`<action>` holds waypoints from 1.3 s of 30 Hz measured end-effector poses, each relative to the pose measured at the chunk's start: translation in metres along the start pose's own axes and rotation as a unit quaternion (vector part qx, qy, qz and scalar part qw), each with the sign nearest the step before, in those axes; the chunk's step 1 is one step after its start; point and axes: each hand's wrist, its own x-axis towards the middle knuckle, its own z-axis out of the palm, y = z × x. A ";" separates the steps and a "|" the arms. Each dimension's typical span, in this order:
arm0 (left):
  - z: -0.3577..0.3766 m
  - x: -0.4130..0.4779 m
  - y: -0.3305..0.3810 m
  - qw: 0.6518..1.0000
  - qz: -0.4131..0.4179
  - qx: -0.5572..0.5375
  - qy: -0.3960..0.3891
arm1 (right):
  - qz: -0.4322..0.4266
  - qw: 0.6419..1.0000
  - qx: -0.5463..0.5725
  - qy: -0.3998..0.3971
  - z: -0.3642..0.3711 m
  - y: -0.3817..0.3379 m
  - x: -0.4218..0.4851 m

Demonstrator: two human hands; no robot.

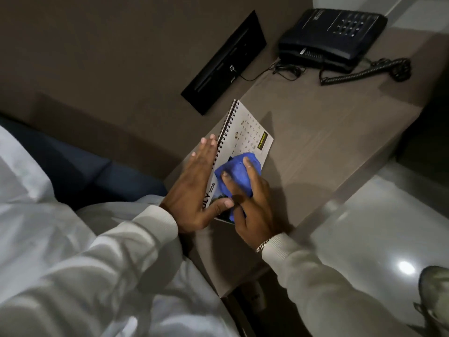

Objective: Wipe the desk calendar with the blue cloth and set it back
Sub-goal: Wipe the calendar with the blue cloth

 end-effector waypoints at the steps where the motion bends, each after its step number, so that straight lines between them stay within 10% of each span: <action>1: 0.000 0.000 -0.001 1.000 0.004 0.000 0.000 | -0.005 1.000 -0.017 0.001 0.002 0.002 -0.005; 39: -0.004 0.001 0.004 1.000 0.018 0.022 -0.007 | 0.077 0.989 0.079 0.101 -0.008 0.011 0.051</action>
